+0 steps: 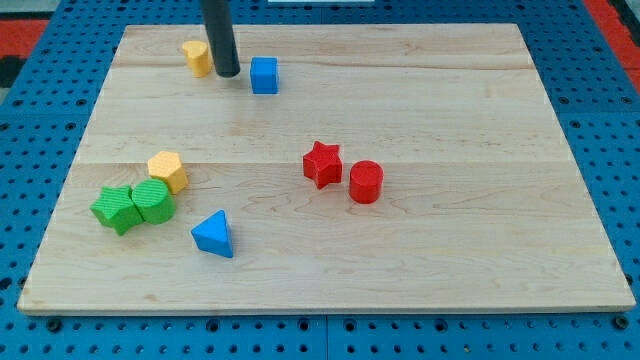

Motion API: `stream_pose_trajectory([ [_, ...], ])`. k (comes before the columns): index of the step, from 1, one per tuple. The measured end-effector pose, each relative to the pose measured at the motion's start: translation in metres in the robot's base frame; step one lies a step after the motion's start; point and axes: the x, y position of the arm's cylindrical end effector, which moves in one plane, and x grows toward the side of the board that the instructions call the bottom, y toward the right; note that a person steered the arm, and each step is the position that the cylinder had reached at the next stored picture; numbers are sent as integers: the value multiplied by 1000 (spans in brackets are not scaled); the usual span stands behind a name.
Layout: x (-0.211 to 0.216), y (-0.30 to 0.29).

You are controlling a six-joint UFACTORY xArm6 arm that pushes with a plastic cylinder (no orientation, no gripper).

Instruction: Place the yellow heart to the center left of the board

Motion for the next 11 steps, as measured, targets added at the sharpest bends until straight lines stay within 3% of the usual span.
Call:
stream_pose_trajectory([
  [3, -24, -92],
  [4, -45, -95],
  [5, -29, -112],
  [8, 80, -116],
  [10, 70, -159],
  [11, 100, -132],
])
